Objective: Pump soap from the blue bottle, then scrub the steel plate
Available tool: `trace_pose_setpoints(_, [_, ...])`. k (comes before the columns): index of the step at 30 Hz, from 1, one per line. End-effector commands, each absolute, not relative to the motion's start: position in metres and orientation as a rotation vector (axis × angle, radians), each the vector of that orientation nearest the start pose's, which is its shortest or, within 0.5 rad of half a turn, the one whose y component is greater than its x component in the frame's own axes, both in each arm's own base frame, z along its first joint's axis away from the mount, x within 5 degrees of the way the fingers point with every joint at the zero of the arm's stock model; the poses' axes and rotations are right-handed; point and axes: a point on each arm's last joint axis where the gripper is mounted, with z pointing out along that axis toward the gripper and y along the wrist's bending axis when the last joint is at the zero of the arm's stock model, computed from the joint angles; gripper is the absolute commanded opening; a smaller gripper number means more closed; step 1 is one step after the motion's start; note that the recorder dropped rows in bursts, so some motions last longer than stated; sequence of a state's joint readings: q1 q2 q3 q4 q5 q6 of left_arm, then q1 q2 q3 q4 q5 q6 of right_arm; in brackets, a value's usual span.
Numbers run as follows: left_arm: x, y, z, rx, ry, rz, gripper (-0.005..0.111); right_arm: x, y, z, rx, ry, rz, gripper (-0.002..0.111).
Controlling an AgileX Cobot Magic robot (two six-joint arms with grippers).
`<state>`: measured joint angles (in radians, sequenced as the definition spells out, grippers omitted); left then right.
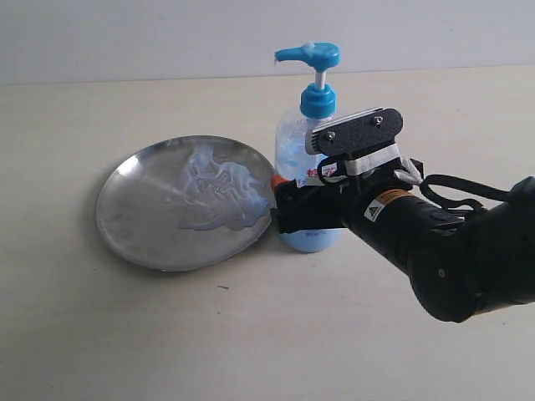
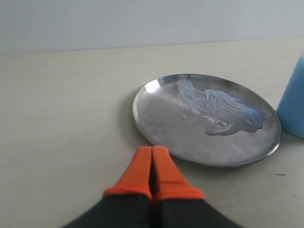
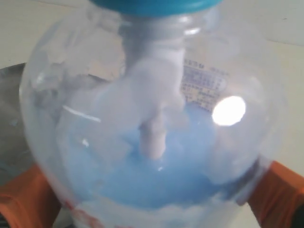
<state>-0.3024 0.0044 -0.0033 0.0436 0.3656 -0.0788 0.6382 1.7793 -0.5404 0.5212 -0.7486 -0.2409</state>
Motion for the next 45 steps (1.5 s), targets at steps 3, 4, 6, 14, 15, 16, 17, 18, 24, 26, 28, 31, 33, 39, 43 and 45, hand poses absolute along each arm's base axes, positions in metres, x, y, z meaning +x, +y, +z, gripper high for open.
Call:
trace_pose_setpoints(3, [0.051, -0.015, 0.181, 0.231, 1.827, -0.227, 0.000, 0.259, 0.152, 0.138, -0.216, 1.944, 0.172, 0.093])
trace_pose_setpoints(4, [0.051, -0.015, 0.181, 0.231, 1.827, -0.227, 0.000, 0.260, 0.151, 0.137, -0.190, 1.949, 0.164, 0.093])
trace_pose_setpoints(6, [0.051, -0.015, 0.181, 0.231, 1.827, -0.227, 0.000, 0.262, 0.149, 0.136, -0.162, 1.943, 0.144, 0.093])
trace_pose_setpoints(14, [0.051, -0.015, 0.181, 0.231, 1.827, -0.227, 0.000, 0.264, 0.153, 0.125, -0.190, 1.923, 0.157, 0.093])
trace_pose_setpoints(15, [0.051, -0.015, 0.181, 0.231, 1.827, -0.227, 0.000, 0.264, 0.152, 0.125, -0.186, 1.918, 0.154, 0.090])
trace_pose_setpoints(16, [0.051, -0.015, 0.181, 0.231, 1.827, -0.227, 0.000, 0.264, 0.152, 0.126, -0.181, 1.913, 0.153, 0.087])
trace_pose_setpoints(17, [0.051, -0.015, 0.181, 0.231, 1.827, -0.227, 0.000, 0.265, 0.151, 0.126, -0.165, 1.903, 0.147, 0.081])
trace_pose_setpoints(18, [0.051, -0.015, 0.181, 0.231, 1.827, -0.227, 0.000, 0.265, 0.150, 0.127, -0.143, 1.895, 0.140, 0.072])
trace_pose_setpoints(24, [0.051, -0.015, 0.181, 0.231, 1.827, -0.227, 0.000, 0.266, 0.145, 0.129, -0.157, 1.876, 0.058, 0.006])
trace_pose_setpoints(26, [0.051, -0.015, 0.181, 0.231, 1.827, -0.227, 0.000, 0.267, 0.145, 0.131, -0.172, 1.860, 0.047, 0.000])
trace_pose_setpoints(28, [0.051, -0.015, 0.181, 0.231, 1.827, -0.227, 0.000, 0.267, 0.145, 0.134, -0.187, 1.841, 0.033, 0.000])
trace_pose_setpoints(31, [0.051, -0.015, 0.181, 0.231, 1.827, -0.227, 0.000, 0.267, 0.145, 0.140, -0.223, 1.819, 0.007, 0.000])
trace_pose_setpoints(33, [0.051, -0.015, 0.181, 0.231, 1.827, -0.227, 0.000, 0.267, 0.145, 0.144, -0.242, 1.804, -0.010, 0.000])
trace_pose_setpoints(39, [0.051, -0.015, 0.181, 0.231, 1.827, -0.227, 0.000, 0.279, 0.154, 0.156, -0.322, 1.799, -0.064, 0.000])
trace_pose_setpoints(43, [0.051, -0.015, 0.181, 0.231, 1.827, -0.227, 0.000, 0.291, 0.163, 0.167, -0.372, 1.772, -0.104, 0.000])
trace_pose_setpoints(45, [0.051, -0.015, 0.181, 0.231, 1.827, -0.227, 0.000, 0.298, 0.163, 0.173, -0.364, 1.769, -0.136, 0.000])
